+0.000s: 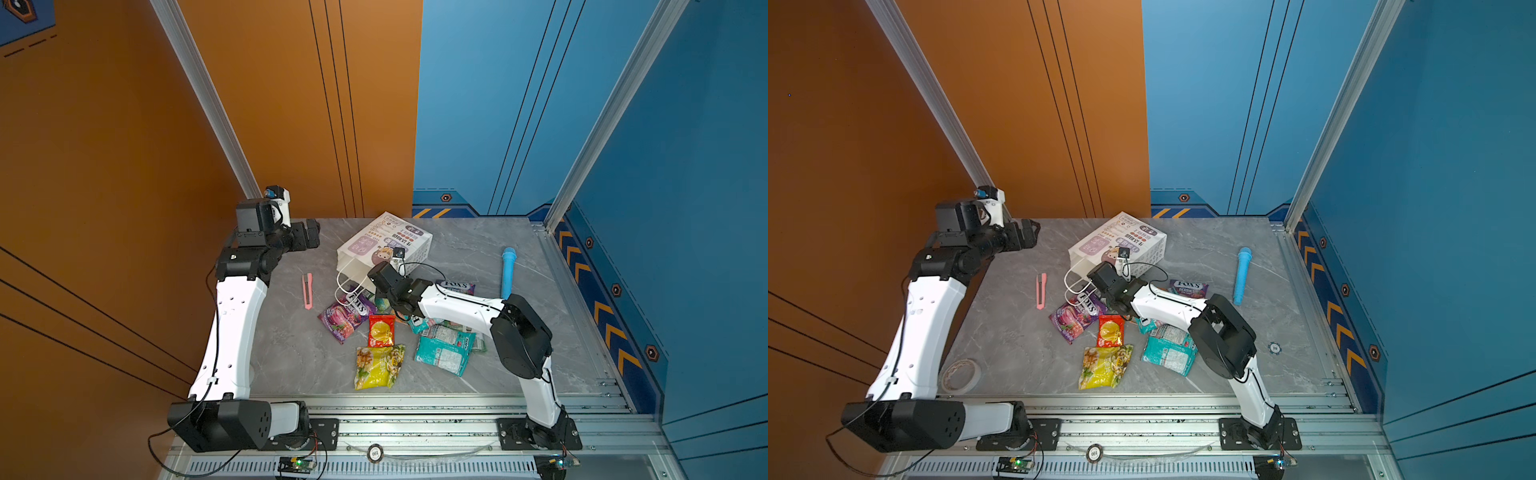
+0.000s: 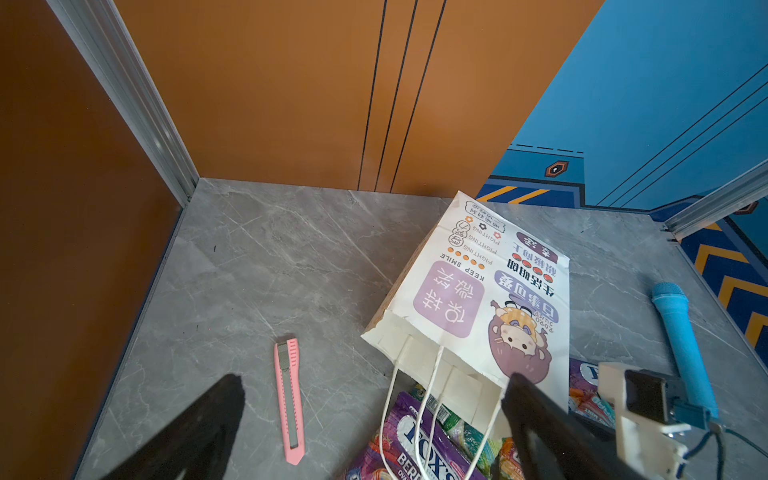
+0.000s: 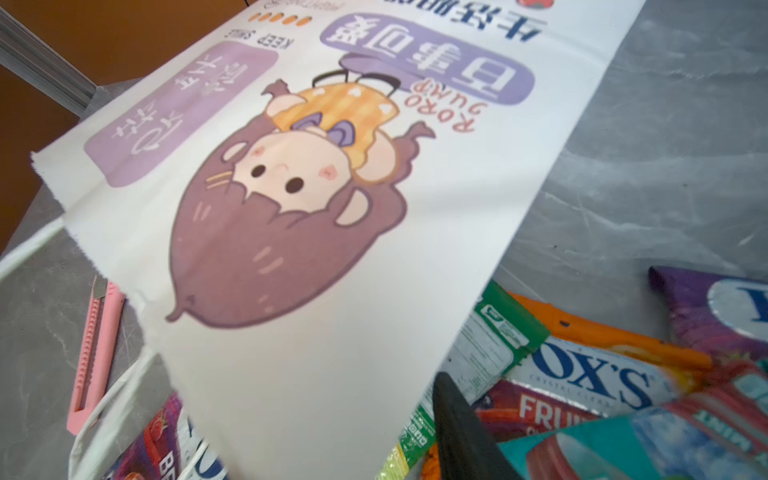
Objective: Place the snacks into the paper bag
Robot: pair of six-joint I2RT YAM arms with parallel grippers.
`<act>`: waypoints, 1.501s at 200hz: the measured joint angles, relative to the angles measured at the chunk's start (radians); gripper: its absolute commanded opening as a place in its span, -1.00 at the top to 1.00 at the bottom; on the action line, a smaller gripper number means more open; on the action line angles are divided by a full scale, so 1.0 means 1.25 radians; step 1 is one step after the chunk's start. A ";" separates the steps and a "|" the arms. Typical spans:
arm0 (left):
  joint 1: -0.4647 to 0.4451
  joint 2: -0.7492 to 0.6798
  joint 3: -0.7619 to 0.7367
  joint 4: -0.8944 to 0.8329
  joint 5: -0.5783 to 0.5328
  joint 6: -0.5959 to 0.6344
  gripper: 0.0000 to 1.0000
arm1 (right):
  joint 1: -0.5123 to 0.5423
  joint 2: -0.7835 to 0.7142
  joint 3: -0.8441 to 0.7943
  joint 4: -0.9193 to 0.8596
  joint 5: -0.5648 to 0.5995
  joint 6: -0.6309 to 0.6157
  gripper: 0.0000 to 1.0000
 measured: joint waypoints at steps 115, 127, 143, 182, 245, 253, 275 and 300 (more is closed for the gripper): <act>-0.017 -0.015 -0.044 0.016 0.051 0.111 -0.98 | -0.115 -0.014 0.036 -0.045 -0.165 -0.121 0.83; -0.034 -0.014 -0.056 0.015 0.053 0.141 -0.97 | -0.138 -0.015 0.066 -0.069 -0.211 -0.130 0.83; -0.060 -0.015 -0.066 0.017 0.053 0.192 -0.93 | -0.170 -0.017 0.113 -0.105 -0.275 -0.143 0.83; -0.152 -0.047 -0.183 0.110 0.022 0.400 -0.89 | -0.234 -0.043 0.208 -0.198 -0.403 -0.175 0.82; -0.184 -0.075 -0.313 0.309 0.071 0.698 -0.77 | -0.253 -0.083 0.224 -0.284 -0.540 -0.186 0.80; -0.187 -0.079 -0.318 0.322 0.083 0.719 -0.76 | -0.255 -0.083 0.224 -0.290 -0.551 -0.186 0.79; -0.212 -0.107 -0.355 0.332 0.127 0.771 -0.65 | -0.259 -0.083 0.224 -0.297 -0.574 -0.185 0.80; -0.262 -0.139 -0.414 0.343 0.125 0.843 -0.62 | -0.266 -0.083 0.224 -0.302 -0.599 -0.185 0.80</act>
